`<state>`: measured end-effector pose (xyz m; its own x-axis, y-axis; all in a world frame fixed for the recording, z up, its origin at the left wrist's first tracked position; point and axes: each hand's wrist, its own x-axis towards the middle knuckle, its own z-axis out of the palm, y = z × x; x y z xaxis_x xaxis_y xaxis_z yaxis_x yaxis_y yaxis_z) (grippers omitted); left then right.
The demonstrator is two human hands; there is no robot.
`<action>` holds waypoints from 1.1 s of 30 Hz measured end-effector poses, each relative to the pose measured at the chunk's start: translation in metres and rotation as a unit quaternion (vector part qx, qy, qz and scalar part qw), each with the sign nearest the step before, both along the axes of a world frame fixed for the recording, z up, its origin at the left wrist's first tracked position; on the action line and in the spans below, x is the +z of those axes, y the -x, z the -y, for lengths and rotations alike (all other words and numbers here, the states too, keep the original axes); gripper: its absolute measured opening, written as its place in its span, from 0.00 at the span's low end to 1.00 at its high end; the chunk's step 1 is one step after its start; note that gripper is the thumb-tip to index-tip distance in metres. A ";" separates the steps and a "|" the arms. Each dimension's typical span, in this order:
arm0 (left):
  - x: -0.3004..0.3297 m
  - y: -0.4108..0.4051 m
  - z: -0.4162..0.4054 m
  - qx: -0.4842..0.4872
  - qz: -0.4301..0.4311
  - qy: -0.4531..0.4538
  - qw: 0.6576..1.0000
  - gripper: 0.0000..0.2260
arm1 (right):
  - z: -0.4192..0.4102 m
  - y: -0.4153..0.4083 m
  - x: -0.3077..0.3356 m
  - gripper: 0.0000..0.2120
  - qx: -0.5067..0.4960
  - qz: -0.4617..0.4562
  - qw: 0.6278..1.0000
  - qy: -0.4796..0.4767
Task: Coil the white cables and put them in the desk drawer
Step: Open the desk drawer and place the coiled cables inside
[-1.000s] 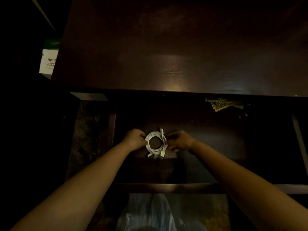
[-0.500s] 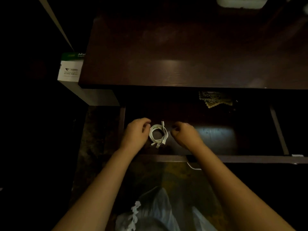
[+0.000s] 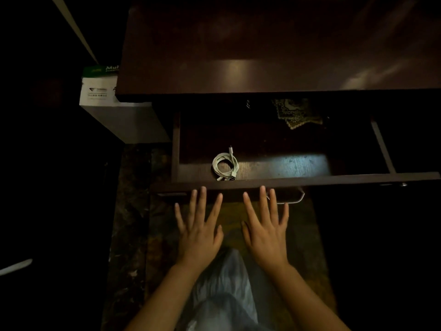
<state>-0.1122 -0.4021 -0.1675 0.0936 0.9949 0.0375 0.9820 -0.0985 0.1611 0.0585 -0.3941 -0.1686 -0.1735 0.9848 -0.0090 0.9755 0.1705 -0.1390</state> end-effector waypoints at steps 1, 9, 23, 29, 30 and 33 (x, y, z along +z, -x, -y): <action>-0.002 0.002 0.001 0.006 -0.008 0.004 1.000 0.44 | 0.000 -0.001 -0.004 0.34 -0.010 0.003 1.000 0.003; -0.011 -0.004 -0.014 0.035 -0.009 0.023 0.999 0.45 | -0.016 0.004 -0.014 0.34 -0.027 0.014 0.999 -0.008; -0.019 -0.009 -0.090 0.096 -0.022 -0.022 0.995 0.30 | -0.100 0.007 -0.025 0.29 -0.015 -0.002 0.999 -0.031; -0.022 -0.010 -0.132 0.114 -0.008 -0.022 0.993 0.23 | -0.142 0.007 -0.030 0.28 0.008 -0.010 0.999 -0.044; -0.023 -0.010 -0.138 0.121 -0.005 -0.018 0.993 0.23 | -0.149 0.008 -0.031 0.30 0.008 -0.011 0.999 -0.048; -0.030 -0.008 -0.153 0.142 0.006 -0.005 0.990 0.24 | -0.169 0.009 -0.034 0.32 0.013 -0.007 0.998 -0.058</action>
